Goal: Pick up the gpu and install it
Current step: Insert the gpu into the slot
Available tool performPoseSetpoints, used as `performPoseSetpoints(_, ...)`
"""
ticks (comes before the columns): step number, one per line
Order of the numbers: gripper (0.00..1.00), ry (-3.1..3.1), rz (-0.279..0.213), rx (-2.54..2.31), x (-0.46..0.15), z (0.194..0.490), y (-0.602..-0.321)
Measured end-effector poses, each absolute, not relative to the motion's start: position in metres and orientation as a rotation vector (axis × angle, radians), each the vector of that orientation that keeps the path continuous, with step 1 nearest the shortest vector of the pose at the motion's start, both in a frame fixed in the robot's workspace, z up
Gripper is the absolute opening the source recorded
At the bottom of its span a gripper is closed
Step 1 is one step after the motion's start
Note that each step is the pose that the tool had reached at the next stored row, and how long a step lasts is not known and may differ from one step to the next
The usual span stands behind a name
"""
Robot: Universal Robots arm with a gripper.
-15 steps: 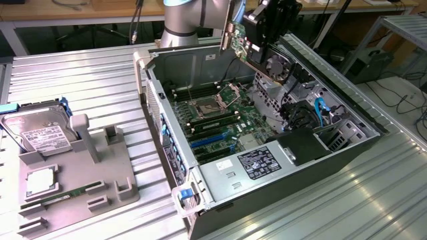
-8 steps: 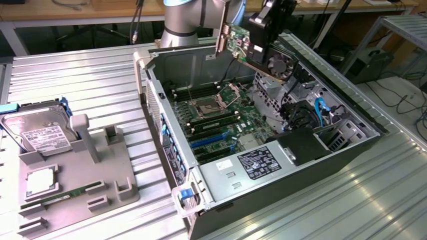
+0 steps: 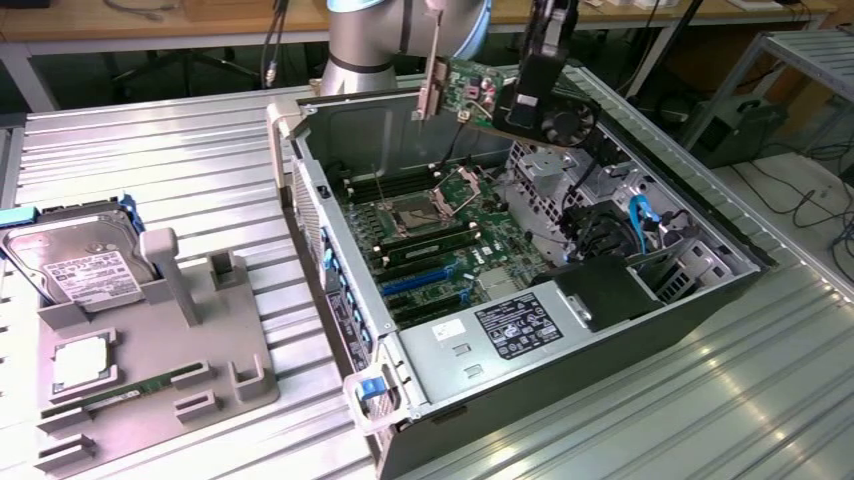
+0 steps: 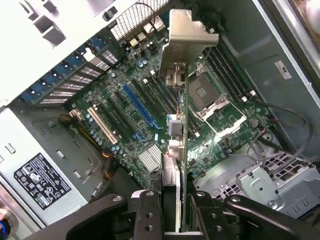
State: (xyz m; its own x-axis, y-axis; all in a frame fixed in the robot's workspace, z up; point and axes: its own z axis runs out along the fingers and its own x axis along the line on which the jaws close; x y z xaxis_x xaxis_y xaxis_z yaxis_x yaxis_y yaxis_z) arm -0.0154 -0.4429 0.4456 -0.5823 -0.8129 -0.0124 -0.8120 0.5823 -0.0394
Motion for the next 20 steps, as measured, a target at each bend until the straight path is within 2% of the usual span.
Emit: performPoseSetpoints(20, 0.27, 2.557, -0.039, -1.768, -0.0154, 0.4456, -0.4429)
